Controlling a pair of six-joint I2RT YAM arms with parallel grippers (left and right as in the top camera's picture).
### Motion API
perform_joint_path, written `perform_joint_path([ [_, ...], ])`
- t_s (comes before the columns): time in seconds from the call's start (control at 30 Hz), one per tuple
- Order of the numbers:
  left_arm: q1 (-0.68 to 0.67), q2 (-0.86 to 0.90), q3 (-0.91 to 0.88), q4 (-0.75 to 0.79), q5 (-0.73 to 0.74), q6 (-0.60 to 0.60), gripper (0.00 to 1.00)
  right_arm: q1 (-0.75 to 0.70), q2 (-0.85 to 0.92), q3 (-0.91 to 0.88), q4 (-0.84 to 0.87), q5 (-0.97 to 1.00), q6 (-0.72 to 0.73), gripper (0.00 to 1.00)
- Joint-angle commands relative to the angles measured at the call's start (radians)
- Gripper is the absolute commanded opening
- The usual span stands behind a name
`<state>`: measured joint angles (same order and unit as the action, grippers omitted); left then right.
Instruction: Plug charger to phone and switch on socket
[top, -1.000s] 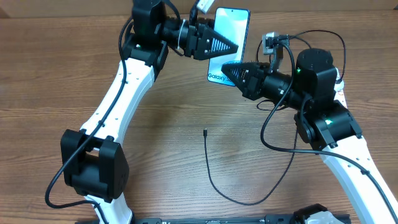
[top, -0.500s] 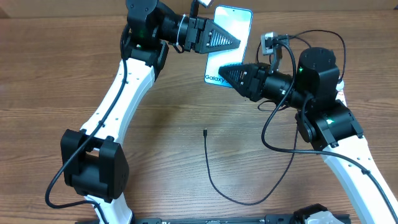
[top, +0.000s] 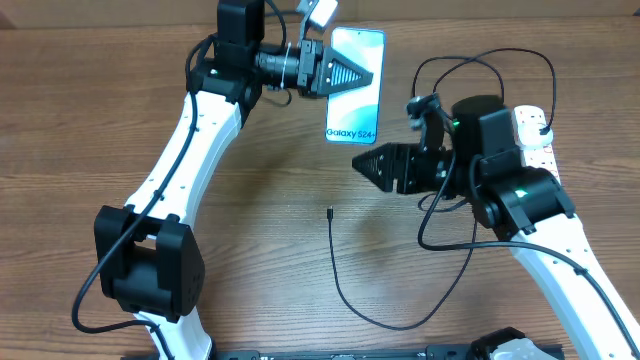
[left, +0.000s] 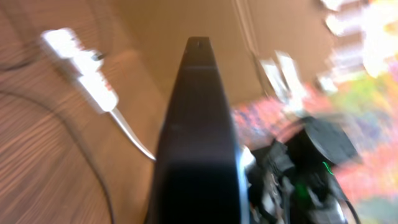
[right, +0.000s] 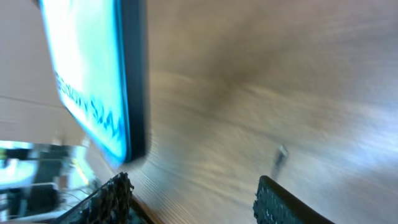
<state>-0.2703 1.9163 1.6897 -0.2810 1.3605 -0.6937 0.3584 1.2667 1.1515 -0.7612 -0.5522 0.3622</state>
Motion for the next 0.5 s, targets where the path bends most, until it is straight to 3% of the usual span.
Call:
perform_joint_path([
  [0.0, 0.003, 0.021, 0.006, -0.191, -0.305, 0.262, 0.04, 0.069, 0.027, 0.0, -0.078, 0.155, -0.031, 0.63],
  [0.07, 0.003, 0.026, 0.006, -0.321, -0.455, 0.31, 0.04, 0.129, 0.069, 0.0, -0.161, 0.266, -0.031, 0.71],
  [0.13, 0.003, 0.026, 0.006, -0.406, -0.582, 0.31, 0.04, 0.169, 0.109, -0.006, -0.181, 0.283, -0.06, 0.94],
  [0.17, 0.003, 0.026, 0.006, -0.466, -0.67, 0.31, 0.04, 0.206, 0.153, -0.02, -0.179, 0.283, -0.09, 1.0],
  [0.3, 0.003, 0.026, 0.006, -0.593, -0.846, 0.324, 0.04, 0.269, 0.274, -0.053, -0.164, 0.283, -0.102, 1.0],
  [0.37, 0.003, 0.026, 0.005, -0.65, -0.964, 0.323, 0.04, 0.309, 0.369, -0.053, -0.161, 0.33, -0.077, 0.88],
  [0.47, 0.003, 0.026, 0.005, -0.676, -1.061, 0.32, 0.04, 0.355, 0.46, -0.053, -0.149, 0.441, -0.019, 0.84],
])
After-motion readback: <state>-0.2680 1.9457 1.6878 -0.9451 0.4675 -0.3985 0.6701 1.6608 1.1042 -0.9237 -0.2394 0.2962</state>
